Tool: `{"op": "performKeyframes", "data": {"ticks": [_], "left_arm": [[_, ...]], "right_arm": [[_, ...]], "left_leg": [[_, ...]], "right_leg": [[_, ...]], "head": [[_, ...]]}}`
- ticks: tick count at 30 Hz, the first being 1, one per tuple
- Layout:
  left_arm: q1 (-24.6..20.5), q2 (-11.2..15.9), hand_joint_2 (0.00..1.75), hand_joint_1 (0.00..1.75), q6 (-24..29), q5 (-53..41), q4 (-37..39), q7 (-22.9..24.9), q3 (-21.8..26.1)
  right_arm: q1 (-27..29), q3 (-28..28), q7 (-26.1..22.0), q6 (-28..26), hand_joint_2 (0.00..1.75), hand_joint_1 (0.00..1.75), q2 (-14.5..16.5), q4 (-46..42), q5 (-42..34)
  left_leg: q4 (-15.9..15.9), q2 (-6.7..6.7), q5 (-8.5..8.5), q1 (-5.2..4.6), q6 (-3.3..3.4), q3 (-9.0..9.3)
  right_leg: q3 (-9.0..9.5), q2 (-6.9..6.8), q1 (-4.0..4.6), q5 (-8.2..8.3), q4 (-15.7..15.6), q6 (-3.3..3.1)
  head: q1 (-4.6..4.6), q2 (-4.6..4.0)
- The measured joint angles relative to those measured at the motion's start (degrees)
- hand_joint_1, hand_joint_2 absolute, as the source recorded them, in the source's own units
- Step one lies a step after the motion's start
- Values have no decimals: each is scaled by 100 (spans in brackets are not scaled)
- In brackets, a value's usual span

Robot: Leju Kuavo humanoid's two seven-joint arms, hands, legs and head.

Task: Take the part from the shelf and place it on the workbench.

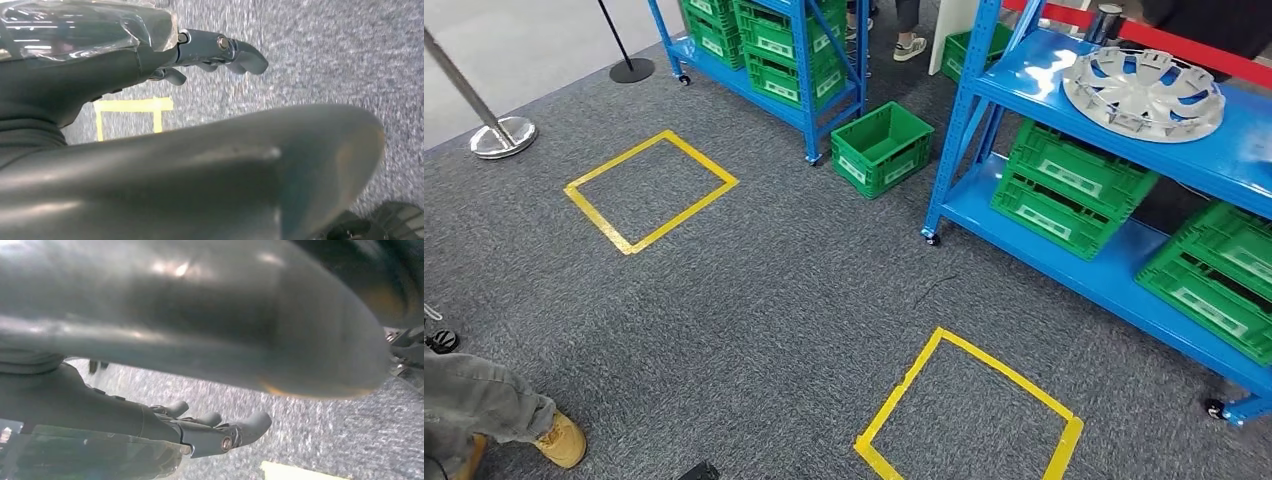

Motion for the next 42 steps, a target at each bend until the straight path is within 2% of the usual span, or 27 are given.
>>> {"op": "performKeyframes", "data": {"ticks": [2, 3, 5, 7, 9, 10, 11, 12, 13, 15, 17, 19, 20, 22, 24, 25, 27, 29, 31, 33, 34, 35, 37, 39, 40, 41, 42], "left_arm": [[-12, 15, 0, 0, 5, 19, -2, 3, -19], [-20, 12, 0, 0, 10, 30, -4, 3, -32], [-28, 2, 0, 0, 17, 60, -5, -1, -60], [-12, -6, 0, 0, 21, 107, -2, -3, -96], [7, -9, 0, 0, 22, 148, 1, -3, -138], [9, -12, 0, 0, 22, 160, 2, -3, -155], [9, -14, 0, 0, 22, 169, 2, -3, -171], [7, -16, 0, 0, 22, 184, 2, -3, -186], [7, -11, 0, 0, 25, 201, 2, -3, -203], [6, 1, 0, 0, 39, 239, 1, -2, -236], [3, 3, 0, 0, 56, 272, 0, 2, -254], [-5, -1, 0, 0, 68, 312, -2, 25, -269], [-7, -2, 0, 0, 74, 339, -2, 46, -284], [10, 0, 0, 0, 82, 404, -1, 95, -322], [34, 4, 0, 0, 90, 477, 0, 122, -366], [39, 4, 0, 0, 96, 507, 0, 127, -389], [38, 5, 0, 0, 110, 541, 0, 131, -430], [42, 23, 0, 0, 115, 553, 1, 133, -445], [43, 44, 0, 0, 115, 565, 1, 138, -460], [32, 48, 0, 0, 117, 572, -5, 145, -481], [23, 44, 0, 0, 117, 573, -8, 149, -489], [17, 41, 0, 0, 117, 576, -10, 147, -493], [21, 32, 0, 0, 117, 581, -11, 145, -499], [35, 28, 0, 0, 116, 586, -10, 148, -510], [36, 25, 0, 0, 116, 588, -10, 151, -521], [33, 18, 0, 0, 116, 591, -10, 155, -534], [27, 9, 0, 0, 116, 595, -11, 159, -549]], "right_arm": [[17, 1, 0, 2, 0, 0, 11, -5, 2], [30, 1, 0, 2, 0, 0, 11, -5, 2], [33, 2, 0, 3, 0, 0, 6, -5, 3], [14, 1, -1, 3, 0, 0, -8, -5, 6], [19, 0, -3, 3, 0, 0, -22, -5, 7], [29, 0, -5, 4, 0, 0, -26, -5, 8], [36, -1, -8, 5, 0, 0, -31, -5, 7], [37, -2, -11, 6, 0, 0, -37, -5, 7], [29, -4, -14, 6, 0, 0, -38, -5, 7], [6, -11, -19, 5, 0, 0, -37, -5, 7], [-1, -18, -20, 5, 0, 0, -34, -5, 7], [8, -19, -19, 4, 0, 0, -34, -5, 10], [6, -19, -18, 4, 0, 0, -35, -5, 16], [-12, -19, -17, 4, 0, 0, -31, -5, 31], [-19, -19, -17, 4, 0, 0, -25, -5, 44], [-13, -19, -17, 4, 0, 0, -25, -4, 49], [-3, -17, -17, 4, 0, 0, -26, -4, 54], [-11, -18, -17, 4, 0, 0, -12, -5, 55], [-21, -19, -19, 4, 0, 0, 4, -5, 55], [-8, -19, -20, 4, 0, 0, 8, -5, 55], [1, -19, -20, 4, 0, 0, 8, -5, 55], [5, -19, -19, 4, 0, 0, 8, -5, 56], [-16, -19, -19, 2, 0, 0, 0, -5, 57], [-29, -20, -20, 0, 0, 0, -10, -5, 57], [-21, -20, -20, 0, 0, 0, -16, -5, 57], [-11, -20, -20, 0, 0, 0, -21, -5, 57], [-3, -20, -20, 0, 0, 0, -27, -5, 57]], "left_leg": [[-70, 110, 37, -40, 50, 9], [-144, 192, 92, -36, 64, 28], [-315, 363, 222, -20, 101, 54], [-366, 539, 277, -26, 117, 26], [-348, 728, 285, -37, 102, -19], [-331, 814, 285, -37, 91, -40], [-303, 894, 280, -33, 72, -63], [-259, 969, 265, -29, 45, -84], [-213, 1037, 240, -38, 7, -105], [-120, 1155, 188, -54, -84, -119], [-91, 1265, 168, -47, -157, -98], [-13, 1140, 80, -3, -234, -113], [161, 975, -66, 17, -268, -178], [846, 621, -504, 39, -305, -457], [1510, 513, -765, 41, -306, -738], [1568, 497, -723, 41, -291, -760], [1022, 403, -349, 40, -224, -493], [264, 64, -31, 45, -113, -137], [-26, -142, 24, 28, -32, -14], [-115, 0, 75, 19, 14, 1], [-194, 86, 125, 25, 33, 24], [-277, 188, 182, 34, 56, 45], [-366, 394, 251, 24, 72, 52], [-364, 610, 264, 9, 69, 17], [-354, 710, 264, 8, 60, 4], [-337, 798, 259, 12, 45, -6], [-309, 879, 247, 20, 20, -16]], "right_leg": [[-52, 127, -16, 58, -37, 86], [-88, 104, -8, 67, -29, 114], [-277, -170, 35, -91, 258, 102], [-606, -505, 34, -451, 977, 48], [-805, -604, 0, -670, 1515, 90], [-737, -633, -21, -656, 1477, 147], [-543, -682, -41, -569, 1204, 217], [-256, -789, -57, -456, 763, 279], [-9, -928, -57, -370, 383, 298], [238, -1096, -33, -300, -12, 232], [195, -1018, -12, -288, -8, 115], [175, -892, -53, -251, -19, 29], [171, -826, -76, -225, -27, -13], [139, -686, -70, -181, -25, -78], [106, -518, -40, -149, -20, -108], [99, -429, -26, -138, -18, -109], [101, -245, -7, -116, -17, -92], [85, -83, -6, -85, -15, -48], [27, 61, -38, -40, -18, 21], [-31, 189, -48, 17, -38, 106], [-77, 115, -30, 10, -6, 123], [-169, -41, -6, -59, 123, 118], [-496, -451, 13, -372, 745, 62], [-800, -601, -15, -658, 1450, 72], [-813, -625, -36, -686, 1557, 118], [-700, -652, -58, -630, 1424, 182], [-464, -711, -78, -513, 1065, 252]], "head": [[-4, 0], [-1, 0], [17, 0], [29, 0], [27, 0], [28, 0], [28, 0], [29, 0], [28, 0], [23, 0], [20, 0], [18, 0], [15, 0], [11, 0], [12, 0], [12, 0], [12, 0], [19, 0], [7, 0], [-13, 0], [-7, 0], [1, 0], [25, 0], [32, 0], [30, 0], [31, 0], [32, 0]]}}
